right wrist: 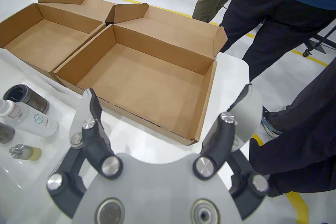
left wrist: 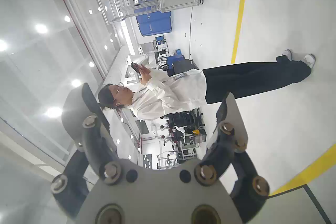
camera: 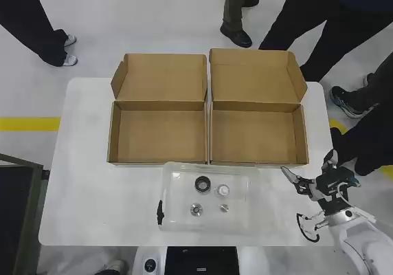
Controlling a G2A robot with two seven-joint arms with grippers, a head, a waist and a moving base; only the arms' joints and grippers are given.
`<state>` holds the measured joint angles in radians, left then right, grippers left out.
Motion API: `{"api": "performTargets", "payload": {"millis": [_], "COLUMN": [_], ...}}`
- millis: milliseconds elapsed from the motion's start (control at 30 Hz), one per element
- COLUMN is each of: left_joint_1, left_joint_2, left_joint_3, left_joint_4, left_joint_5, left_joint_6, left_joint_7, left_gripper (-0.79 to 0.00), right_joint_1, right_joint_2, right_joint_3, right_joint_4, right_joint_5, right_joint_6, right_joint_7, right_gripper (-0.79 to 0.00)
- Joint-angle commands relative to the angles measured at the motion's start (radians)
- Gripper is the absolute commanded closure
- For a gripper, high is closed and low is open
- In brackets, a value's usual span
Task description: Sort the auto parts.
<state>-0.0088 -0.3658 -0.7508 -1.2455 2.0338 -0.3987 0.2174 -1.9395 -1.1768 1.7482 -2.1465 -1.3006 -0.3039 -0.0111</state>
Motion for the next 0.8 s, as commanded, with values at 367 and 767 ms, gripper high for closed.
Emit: {"api": "performTargets", "payload": {"millis": [367, 767], "left_joint_1": [0.0, 0.0], "left_joint_2": [0.0, 0.0], "left_joint_3": [0.0, 0.0], "left_joint_4": [0.0, 0.0], "left_joint_5": [0.0, 0.0], "left_joint_6": [0.0, 0.0], "left_joint_7": [0.0, 0.0], "left_gripper": [-0.784, -0.785], "right_joint_1": [0.0, 0.074], "right_joint_2": [0.0, 0.006], "right_joint_3": [0.0, -0.028], "right_joint_4": [0.0, 0.022], "right_joint_5": [0.0, 0.017], "right_joint_6": [0.0, -0.104], "right_joint_7": [0.0, 0.033], "right_gripper": [-0.785, -0.785]}}
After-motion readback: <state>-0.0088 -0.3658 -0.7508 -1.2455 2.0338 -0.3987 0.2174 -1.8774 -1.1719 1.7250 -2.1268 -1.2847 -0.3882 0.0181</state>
